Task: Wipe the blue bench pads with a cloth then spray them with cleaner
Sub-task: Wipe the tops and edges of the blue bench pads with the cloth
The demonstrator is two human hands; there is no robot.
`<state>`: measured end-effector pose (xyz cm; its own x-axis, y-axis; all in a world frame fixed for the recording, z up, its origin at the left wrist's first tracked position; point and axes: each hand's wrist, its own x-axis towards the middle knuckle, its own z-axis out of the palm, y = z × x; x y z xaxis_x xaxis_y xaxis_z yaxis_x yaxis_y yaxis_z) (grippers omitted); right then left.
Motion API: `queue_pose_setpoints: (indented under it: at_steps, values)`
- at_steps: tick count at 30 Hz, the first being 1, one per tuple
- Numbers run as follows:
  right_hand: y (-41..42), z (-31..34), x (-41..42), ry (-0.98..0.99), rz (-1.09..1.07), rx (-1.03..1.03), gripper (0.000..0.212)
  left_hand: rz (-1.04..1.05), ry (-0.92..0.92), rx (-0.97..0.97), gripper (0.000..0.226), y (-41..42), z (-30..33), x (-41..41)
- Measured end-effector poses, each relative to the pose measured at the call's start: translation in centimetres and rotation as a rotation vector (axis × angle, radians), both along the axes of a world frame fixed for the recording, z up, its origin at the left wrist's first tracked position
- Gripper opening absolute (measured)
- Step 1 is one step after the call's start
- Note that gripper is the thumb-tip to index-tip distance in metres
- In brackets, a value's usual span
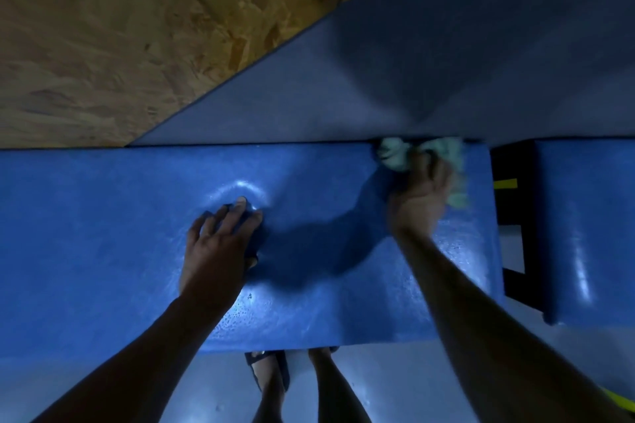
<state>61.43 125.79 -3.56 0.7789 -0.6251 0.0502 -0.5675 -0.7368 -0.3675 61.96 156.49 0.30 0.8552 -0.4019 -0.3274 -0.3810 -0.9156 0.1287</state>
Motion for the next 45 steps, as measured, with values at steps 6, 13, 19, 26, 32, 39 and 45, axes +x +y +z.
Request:
queue_pose_setpoints:
  at_steps: [6, 13, 19, 26, 32, 39, 45]
  values:
    - [10.9, 0.2, 3.3, -0.056, 0.663, 0.073, 0.044, -0.005, 0.003, 0.012, 0.089, 0.2, -0.1, 0.0]
    - [-2.8, 0.8, -0.5, 0.032, 0.741, -0.087, 0.044, -0.022, 0.019, -0.055, 0.086, 1.1, -0.5, 0.1]
    - [2.9, -0.4, -0.2, -0.016, 0.141, -0.048, 0.042, -0.079, -0.047, -0.176, 0.080, 2.8, -0.6, 0.6]
    - [21.0, -0.2, 5.1, -0.146, 0.072, 0.077, 0.044, 0.005, -0.086, -0.142, 0.086, 11.1, 0.3, 2.0]
    - [27.3, 0.4, 7.4, -0.038, 0.931, 0.091, 0.045, 0.045, 0.025, 0.062, 0.099, 17.3, 0.6, 3.2]
    - [8.6, 0.7, 1.6, 0.107, 0.551, -0.013, 0.042, -0.021, -0.023, 0.034, 0.092, 17.9, -0.1, 3.1]
    - [20.0, -0.7, 1.6, -0.035, -0.170, 0.108, 0.058, -0.045, -0.084, -0.069, 0.091, 19.0, -1.0, 2.7]
